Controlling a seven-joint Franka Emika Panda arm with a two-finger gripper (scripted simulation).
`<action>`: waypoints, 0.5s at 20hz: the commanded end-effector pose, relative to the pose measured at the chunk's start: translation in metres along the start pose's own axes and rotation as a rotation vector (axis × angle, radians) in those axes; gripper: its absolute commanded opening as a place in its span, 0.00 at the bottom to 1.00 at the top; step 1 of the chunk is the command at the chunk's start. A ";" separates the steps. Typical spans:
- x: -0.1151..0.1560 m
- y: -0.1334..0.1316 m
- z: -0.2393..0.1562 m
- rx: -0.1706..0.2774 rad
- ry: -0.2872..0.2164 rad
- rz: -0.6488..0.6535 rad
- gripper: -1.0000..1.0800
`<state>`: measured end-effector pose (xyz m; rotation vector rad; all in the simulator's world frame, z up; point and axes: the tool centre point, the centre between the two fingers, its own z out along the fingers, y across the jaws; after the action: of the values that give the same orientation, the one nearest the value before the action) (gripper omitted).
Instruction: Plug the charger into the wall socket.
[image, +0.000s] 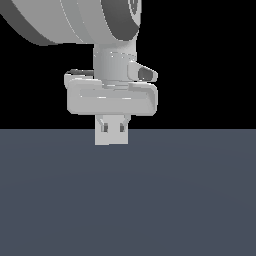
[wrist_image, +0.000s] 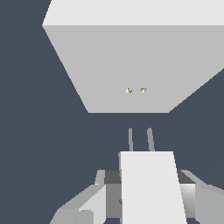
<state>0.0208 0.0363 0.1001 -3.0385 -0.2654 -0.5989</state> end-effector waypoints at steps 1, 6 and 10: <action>0.002 0.000 0.001 0.000 0.000 0.000 0.00; 0.013 0.000 0.005 0.000 0.000 -0.001 0.00; 0.027 0.000 0.011 -0.001 0.000 -0.001 0.00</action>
<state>0.0439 0.0405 0.1000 -3.0394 -0.2665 -0.5986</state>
